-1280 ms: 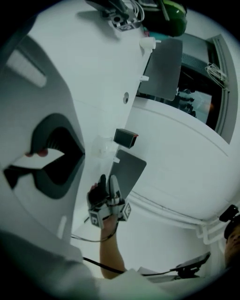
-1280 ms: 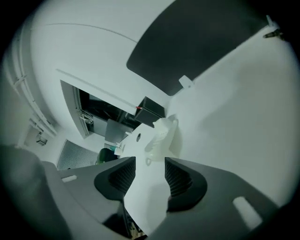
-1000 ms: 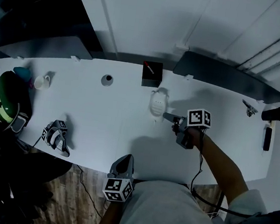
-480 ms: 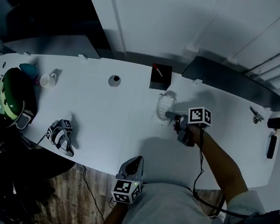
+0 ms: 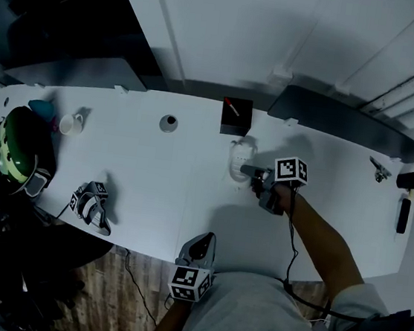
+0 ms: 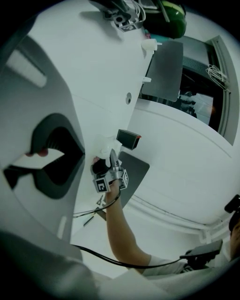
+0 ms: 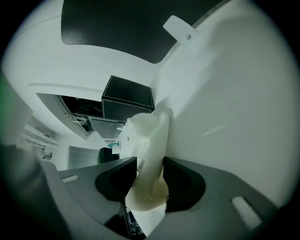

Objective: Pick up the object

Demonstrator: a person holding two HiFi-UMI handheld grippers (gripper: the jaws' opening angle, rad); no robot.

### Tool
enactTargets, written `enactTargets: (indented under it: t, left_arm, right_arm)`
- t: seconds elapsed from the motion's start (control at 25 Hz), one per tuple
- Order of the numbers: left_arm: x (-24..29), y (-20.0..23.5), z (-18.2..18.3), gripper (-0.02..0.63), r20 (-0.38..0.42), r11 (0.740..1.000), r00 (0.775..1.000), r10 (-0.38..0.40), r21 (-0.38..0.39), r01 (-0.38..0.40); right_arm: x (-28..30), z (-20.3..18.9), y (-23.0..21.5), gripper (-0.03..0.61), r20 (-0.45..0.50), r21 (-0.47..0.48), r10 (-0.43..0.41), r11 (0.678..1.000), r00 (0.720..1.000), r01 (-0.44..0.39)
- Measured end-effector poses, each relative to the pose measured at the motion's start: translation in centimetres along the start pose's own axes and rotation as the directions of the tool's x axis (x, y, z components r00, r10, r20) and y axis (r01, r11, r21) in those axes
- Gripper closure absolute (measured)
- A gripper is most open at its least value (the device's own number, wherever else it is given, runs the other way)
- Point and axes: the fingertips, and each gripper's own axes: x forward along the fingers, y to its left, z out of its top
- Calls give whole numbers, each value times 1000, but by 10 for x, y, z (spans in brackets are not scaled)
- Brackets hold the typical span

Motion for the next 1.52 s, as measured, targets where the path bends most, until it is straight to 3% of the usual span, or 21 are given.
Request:
enactTargets:
  t: [0.12,0.28,0.48,0.56,0.68,0.84,0.96,1.0,1.04,1.12,1.2,1.36,1.52]
  left_arm:
    - [0,1,0,614,-5,1000,1000,3,8,-3]
    - [1,4,4,614,-2,1000,1000,4,28,-4]
    - [4,12,16,614,19,996,1000,15,88,-16]
    - [5,16,28,614,40,993,999,9,116,-14]
    - [4,17,56,614,106,987,994,-26,162,8]
    - [-1,0,108,614,191,964,967,-168,236,121]
    - [-7,-30,141,614,203,916,919,-337,296,270]
    - [-10,-43,147,567,194,891,897,-398,314,327]
    - [-13,-56,152,471,180,864,873,-453,332,379]
    - [-18,-78,154,417,141,808,835,-531,382,449]
    - [-24,-96,151,407,105,762,809,-579,423,491]
    - [-42,-130,160,379,119,694,732,-670,450,562]
    - [-53,-151,163,380,106,636,694,-712,516,574]
  right_arm:
    - [2,-4,9,416,-10,-55,20,998,1000,-21]
    - [-2,-8,21,433,-29,-201,14,979,999,-19]
    - [-18,-13,43,440,-2,-422,-5,907,1000,4]
    - [-31,-14,58,442,32,-502,15,865,999,4]
    - [-55,-22,94,442,82,-629,77,777,994,-9]
    - [-94,-40,147,442,140,-796,171,605,975,8]
    - [-126,-60,183,442,164,-867,270,499,949,8]
    - [-136,-66,194,442,168,-878,301,478,939,4]
    - [-146,-72,203,442,173,-887,330,462,928,1]
    - [-164,-82,220,442,176,-903,383,429,907,-6]
    - [-177,-92,230,442,167,-928,413,373,895,1]
    - [-195,-113,246,442,108,-978,454,208,884,13]
    - [-201,-137,252,442,22,-992,439,119,898,-34]
